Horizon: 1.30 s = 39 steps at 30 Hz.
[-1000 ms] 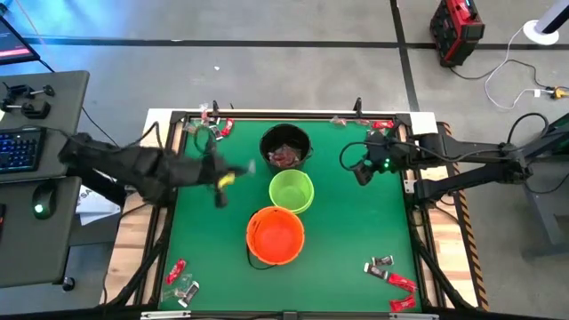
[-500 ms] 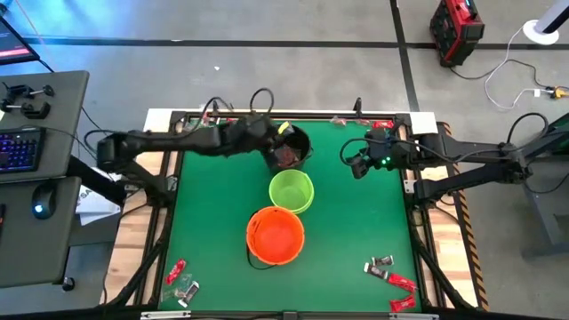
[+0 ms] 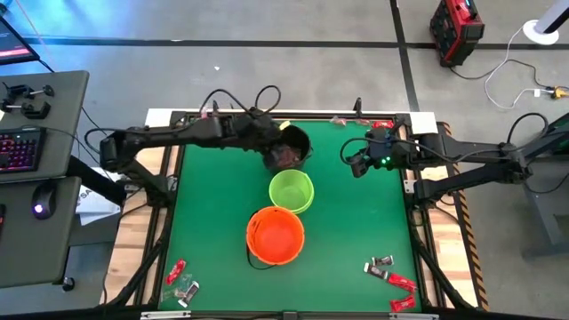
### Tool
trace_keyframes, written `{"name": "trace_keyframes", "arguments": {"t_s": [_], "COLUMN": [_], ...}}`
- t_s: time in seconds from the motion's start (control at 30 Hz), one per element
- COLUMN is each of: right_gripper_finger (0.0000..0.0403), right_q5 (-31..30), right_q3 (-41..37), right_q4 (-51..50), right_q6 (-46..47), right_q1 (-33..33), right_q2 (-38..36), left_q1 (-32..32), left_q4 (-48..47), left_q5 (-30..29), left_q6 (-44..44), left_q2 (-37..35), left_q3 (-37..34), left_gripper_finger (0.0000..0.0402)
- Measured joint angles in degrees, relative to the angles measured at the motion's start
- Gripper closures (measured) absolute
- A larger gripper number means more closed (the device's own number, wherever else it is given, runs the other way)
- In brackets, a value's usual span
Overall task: Sort candy by brand, put in halloween buckets
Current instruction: Put the orange gummy into the black bucket
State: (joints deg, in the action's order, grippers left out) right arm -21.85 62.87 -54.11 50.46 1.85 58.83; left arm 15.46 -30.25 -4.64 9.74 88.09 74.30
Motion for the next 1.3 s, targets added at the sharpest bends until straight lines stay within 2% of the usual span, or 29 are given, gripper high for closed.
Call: {"name": "trace_keyframes", "arguments": {"t_s": [0.1, 0.17, 0.23, 0.43, 0.57, 0.7, 0.83, 0.93, 1.1, 1.3], "right_gripper_finger": [0.0108, 0.0108, 0.0108, 0.0108, 0.0108, 0.0107, 0.0108, 0.0108, 0.0107, 0.0108], "right_q5": [0.01, -0.04, -0.76, -3.63, -2.69, 3.45, 13.30, 18.56, 21.48, 22.90], "right_q3": [0.00, 0.00, 0.00, 0.00, 0.00, 0.00, 0.04, 0.04, 0.04, 0.82], "right_q4": [0.00, 0.00, 0.00, 0.60, 3.07, 8.19, 13.10, 15.59, 18.94, 24.84], "right_q6": [2.00, 3.53, 5.62, 10.12, 7.44, -0.94, -8.37, -14.05, -20.77, -17.43], "right_q1": [0.00, 0.01, 0.02, 1.67, 6.20, 15.68, 27.81, 35.58, 43.55, 47.06], "right_q2": [0.00, 0.03, 0.04, 0.84, 3.65, 9.08, 16.01, 22.28, 32.42, 40.45], "left_q1": [-1.03, -2.51, -4.49, -9.96, -11.69, -11.26, -7.61, -2.62, 8.54, 20.34], "left_q4": [-6.15, -6.45, -2.38, 11.93, 12.60, 10.42, 11.35, 11.74, 14.92, 18.47], "left_q5": [2.46, 3.54, 3.06, -3.85, -7.69, -7.98, -7.75, -4.88, 4.01, 12.39], "left_q6": [3.89, 6.84, 10.16, 23.58, 32.54, 36.87, 34.50, 29.31, 19.31, 17.04], "left_q2": [-3.37, -6.62, -10.80, -22.39, -26.04, -26.86, -26.86, -26.86, -26.86, -26.86], "left_q3": [-0.72, -2.97, -6.78, -20.33, -25.40, -26.55, -26.01, -24.14, -21.66, -21.27], "left_gripper_finger": [0.0150, 0.0146, 0.0145, 0.0145, 0.0145, 0.0145, 0.0145, 0.0145, 0.0145, 0.0145]}}
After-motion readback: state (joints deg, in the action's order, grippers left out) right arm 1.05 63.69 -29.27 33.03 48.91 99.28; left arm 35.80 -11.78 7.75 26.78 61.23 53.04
